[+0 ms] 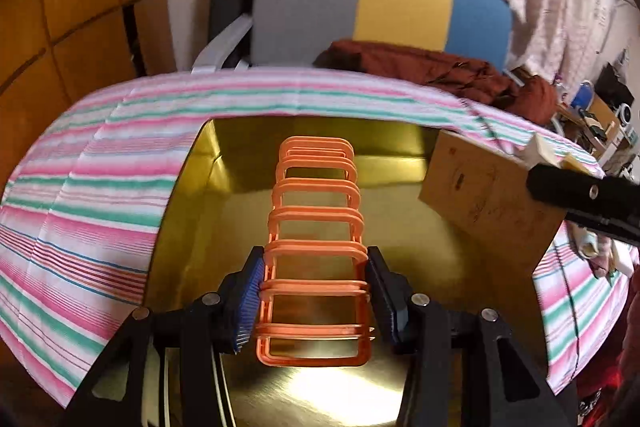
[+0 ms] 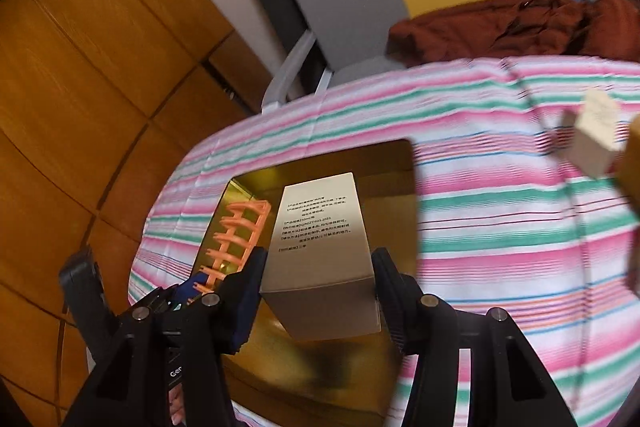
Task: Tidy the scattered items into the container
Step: 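Carry the rack and box into the gold tray and open both tools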
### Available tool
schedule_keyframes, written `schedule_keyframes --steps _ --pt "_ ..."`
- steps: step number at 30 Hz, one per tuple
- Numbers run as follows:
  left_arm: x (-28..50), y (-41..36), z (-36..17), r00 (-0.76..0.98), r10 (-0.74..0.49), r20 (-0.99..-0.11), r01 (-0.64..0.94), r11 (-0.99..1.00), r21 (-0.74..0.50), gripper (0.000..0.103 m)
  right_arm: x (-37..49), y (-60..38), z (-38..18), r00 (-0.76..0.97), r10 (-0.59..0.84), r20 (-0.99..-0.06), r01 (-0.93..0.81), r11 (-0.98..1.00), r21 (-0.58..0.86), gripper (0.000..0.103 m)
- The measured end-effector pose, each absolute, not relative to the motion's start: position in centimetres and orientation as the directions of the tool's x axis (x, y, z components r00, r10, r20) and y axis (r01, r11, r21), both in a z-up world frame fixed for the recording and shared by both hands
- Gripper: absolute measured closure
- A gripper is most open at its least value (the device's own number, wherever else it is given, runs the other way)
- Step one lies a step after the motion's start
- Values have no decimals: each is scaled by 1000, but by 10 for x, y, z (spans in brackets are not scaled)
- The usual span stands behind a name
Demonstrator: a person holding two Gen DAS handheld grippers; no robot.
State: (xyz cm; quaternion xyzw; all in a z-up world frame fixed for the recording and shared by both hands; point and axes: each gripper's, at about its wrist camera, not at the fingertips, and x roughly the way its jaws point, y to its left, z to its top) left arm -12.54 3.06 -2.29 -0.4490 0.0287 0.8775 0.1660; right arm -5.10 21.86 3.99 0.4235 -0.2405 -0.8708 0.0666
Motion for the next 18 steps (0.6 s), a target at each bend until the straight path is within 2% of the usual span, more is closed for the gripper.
schedule_keyframes --steps 5,12,18 --pt "-155 26 -42 -493 214 -843 -286 -955 -75 54 -89 194 11 -578 -313 -754 -115 -883 455 50" --pt "-190 19 -62 -422 147 -895 -228 -972 -53 53 -117 183 -16 -541 -328 -775 -171 -859 483 50" --pt "-188 2 -58 -408 235 -882 -188 -967 -171 53 -122 172 -29 -527 -334 -782 -171 -859 483 51"
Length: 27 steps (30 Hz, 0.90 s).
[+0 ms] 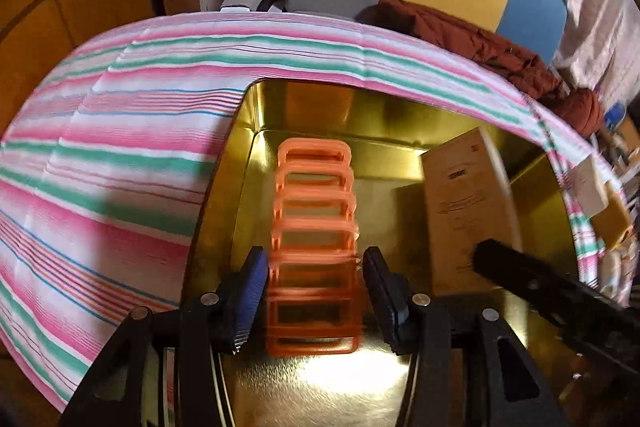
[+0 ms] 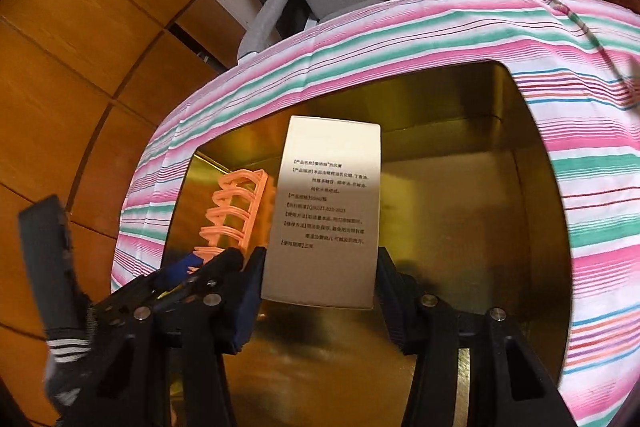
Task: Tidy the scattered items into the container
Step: 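Carry the rack and box into the gold tray and open both tools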
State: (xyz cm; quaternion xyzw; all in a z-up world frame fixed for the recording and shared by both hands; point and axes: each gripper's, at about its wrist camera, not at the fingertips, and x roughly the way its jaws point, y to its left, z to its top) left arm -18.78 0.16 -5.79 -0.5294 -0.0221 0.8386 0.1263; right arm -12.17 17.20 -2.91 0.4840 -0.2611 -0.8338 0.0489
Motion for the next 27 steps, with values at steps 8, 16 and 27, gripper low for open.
schedule_keyframes --steps 8,16,27 --pt "-159 -24 -35 -509 269 -818 -90 -961 -260 53 -136 150 -27 -517 -359 -777 -126 -866 484 49" --pt "-135 -40 -23 -600 207 -773 0 -966 -258 53 -169 127 -35 -500 -437 -748 -94 -831 548 45" --pt "-110 -41 -23 -637 228 -737 39 -945 -326 53 -123 133 4 -592 -402 -699 5 -868 496 31"
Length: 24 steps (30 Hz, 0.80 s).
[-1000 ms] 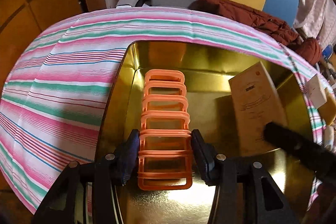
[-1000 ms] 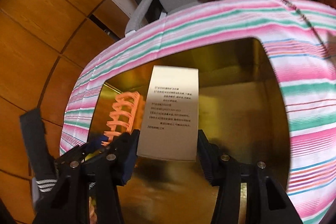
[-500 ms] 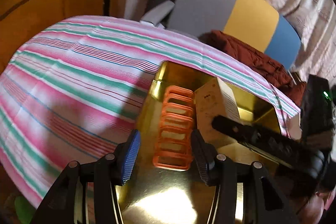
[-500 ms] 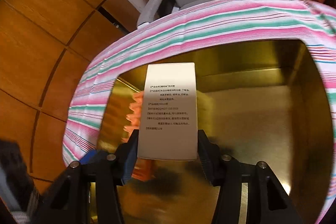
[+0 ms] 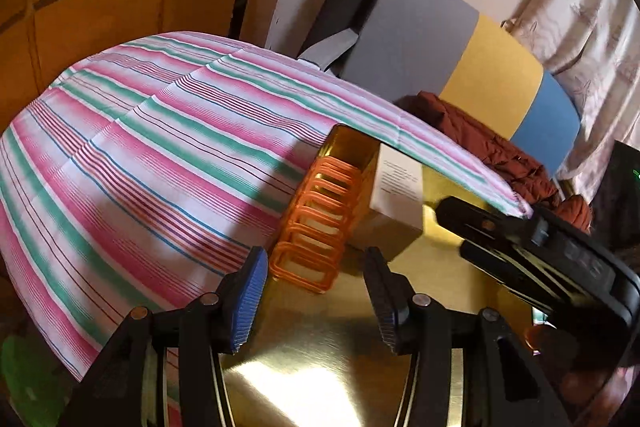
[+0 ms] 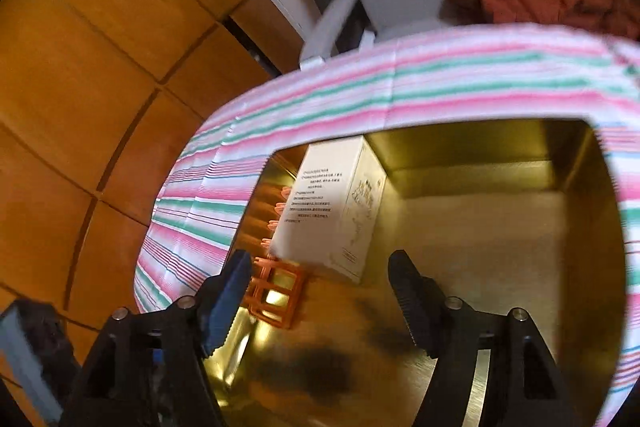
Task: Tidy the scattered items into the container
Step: 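Carry the rack and box into the gold tray and open both tools, then grasp the cream sock with the left tool while the right tool grasps the pink sock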
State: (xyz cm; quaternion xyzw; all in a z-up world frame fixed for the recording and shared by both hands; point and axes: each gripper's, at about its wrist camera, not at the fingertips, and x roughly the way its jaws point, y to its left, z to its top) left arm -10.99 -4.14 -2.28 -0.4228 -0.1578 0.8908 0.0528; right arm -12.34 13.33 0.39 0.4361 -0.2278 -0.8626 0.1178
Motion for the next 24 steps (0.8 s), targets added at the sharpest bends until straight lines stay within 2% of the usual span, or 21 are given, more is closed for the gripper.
schedule_keyframes --steps 9,20,24 --pt "-78 -11 -7 -666 278 -692 -50 -942 -331 53 -54 178 41 -706 -318 -633 9 -898 440 31" --pt "-28 88 12 -628 412 -661 -333 -909 -250 53 31 266 29 -737 -128 -664 -163 -919 358 31" --pt "-8 125 14 -572 483 -663 -415 -868 -273 53 61 297 25 -747 -43 -664 -231 -919 320 31"
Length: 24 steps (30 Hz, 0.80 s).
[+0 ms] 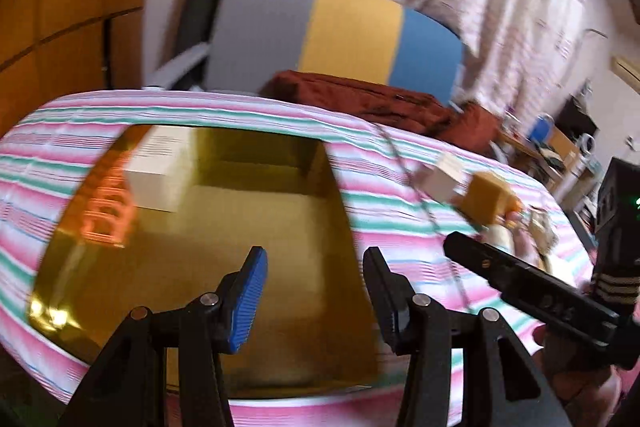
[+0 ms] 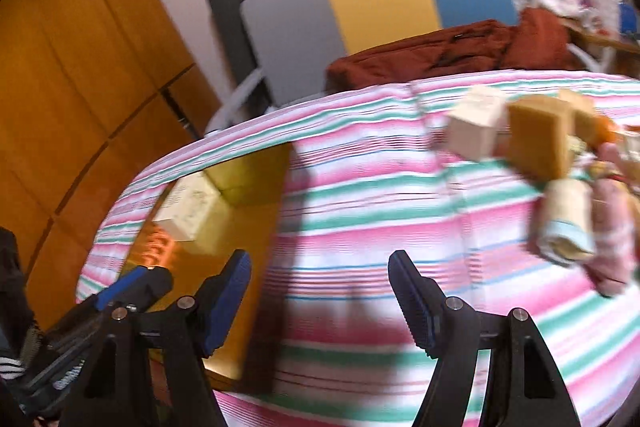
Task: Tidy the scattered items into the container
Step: 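Grasp the cream sock with the left tool while the right tool grasps the pink sock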
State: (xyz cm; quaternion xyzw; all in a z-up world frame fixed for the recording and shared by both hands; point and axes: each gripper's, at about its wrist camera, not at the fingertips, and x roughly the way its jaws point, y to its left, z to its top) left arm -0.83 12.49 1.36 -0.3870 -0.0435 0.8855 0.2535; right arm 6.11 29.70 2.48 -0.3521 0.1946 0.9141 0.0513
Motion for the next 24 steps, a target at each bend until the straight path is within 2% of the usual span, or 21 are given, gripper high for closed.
schedule_keyframes --steps 6,15,21,24 --pt "18 174 4 -469 550 -692 -498 -811 -307 53 114 345 12 -739 124 -663 -359 -905 230 36" --pt "33 234 -8 -397 552 -734 -594 -764 -254 53 158 436 -14 -646 360 -673 -591 -794 141 36" --pt "23 273 -9 -351 582 -734 -650 -716 -257 53 138 473 -28 -638 373 -673 -585 -804 109 43" --pt "22 292 -10 -330 589 -738 -680 -691 -247 53 136 485 -38 -661 319 -679 -571 -801 178 55"
